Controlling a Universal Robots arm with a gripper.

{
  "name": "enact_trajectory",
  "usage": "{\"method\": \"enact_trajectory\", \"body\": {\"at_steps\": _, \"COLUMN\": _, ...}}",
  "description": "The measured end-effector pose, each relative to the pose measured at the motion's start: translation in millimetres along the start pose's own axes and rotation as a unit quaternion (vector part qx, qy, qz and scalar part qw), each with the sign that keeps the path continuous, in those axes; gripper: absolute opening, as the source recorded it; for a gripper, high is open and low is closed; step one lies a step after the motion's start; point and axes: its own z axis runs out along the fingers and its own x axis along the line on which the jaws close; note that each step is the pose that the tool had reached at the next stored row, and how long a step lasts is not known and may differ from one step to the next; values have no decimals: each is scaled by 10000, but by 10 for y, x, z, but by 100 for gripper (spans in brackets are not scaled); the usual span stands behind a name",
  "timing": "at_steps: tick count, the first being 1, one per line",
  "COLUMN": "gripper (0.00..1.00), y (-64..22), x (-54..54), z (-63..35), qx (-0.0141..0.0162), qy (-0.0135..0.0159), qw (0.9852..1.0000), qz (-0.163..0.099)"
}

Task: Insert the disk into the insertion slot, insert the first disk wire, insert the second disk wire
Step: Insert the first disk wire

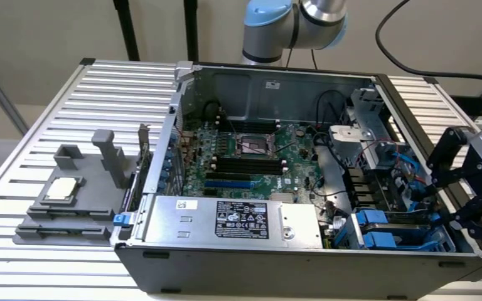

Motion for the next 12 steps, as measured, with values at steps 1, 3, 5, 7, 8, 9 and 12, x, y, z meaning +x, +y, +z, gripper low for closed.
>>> {"method": "enact_trajectory", "body": {"at_steps": 1, "gripper": 45, "y": 0, "x": 0, "z": 1, "qx": 1, "qy": -9, "qw": 10000, "qz": -11}}
{"method": "enact_trajectory", "body": {"at_steps": 3, "gripper": 39, "y": -1, "x": 0, "z": 2, "qx": 1, "qy": -24, "qw": 10000, "qz": -28}}
{"method": "enact_trajectory", "body": {"at_steps": 5, "gripper": 32, "y": -2, "x": 0, "z": 2, "qx": 2, "qy": -36, "qw": 10000, "qz": -41}}
{"method": "enact_trajectory", "body": {"at_steps": 7, "gripper": 32, "y": -2, "x": 1, "z": 3, "qx": 2, "qy": -48, "qw": 10000, "qz": -53}}
{"method": "enact_trajectory", "body": {"at_steps": 8, "gripper": 32, "y": -2, "x": 1, "z": 3, "qx": 2, "qy": -54, "qw": 10000, "qz": -58}}
{"method": "enact_trajectory", "body": {"at_steps": 9, "gripper": 32, "y": -3, "x": 1, "z": 3, "qx": 3, "qy": -61, "qw": 10000, "qz": -63}}
{"method": "enact_trajectory", "body": {"at_steps": 12, "gripper": 22, "y": -3, "x": 1, "z": 3, "qx": 5, "qy": -82, "qw": 9999, "qz": -73}}
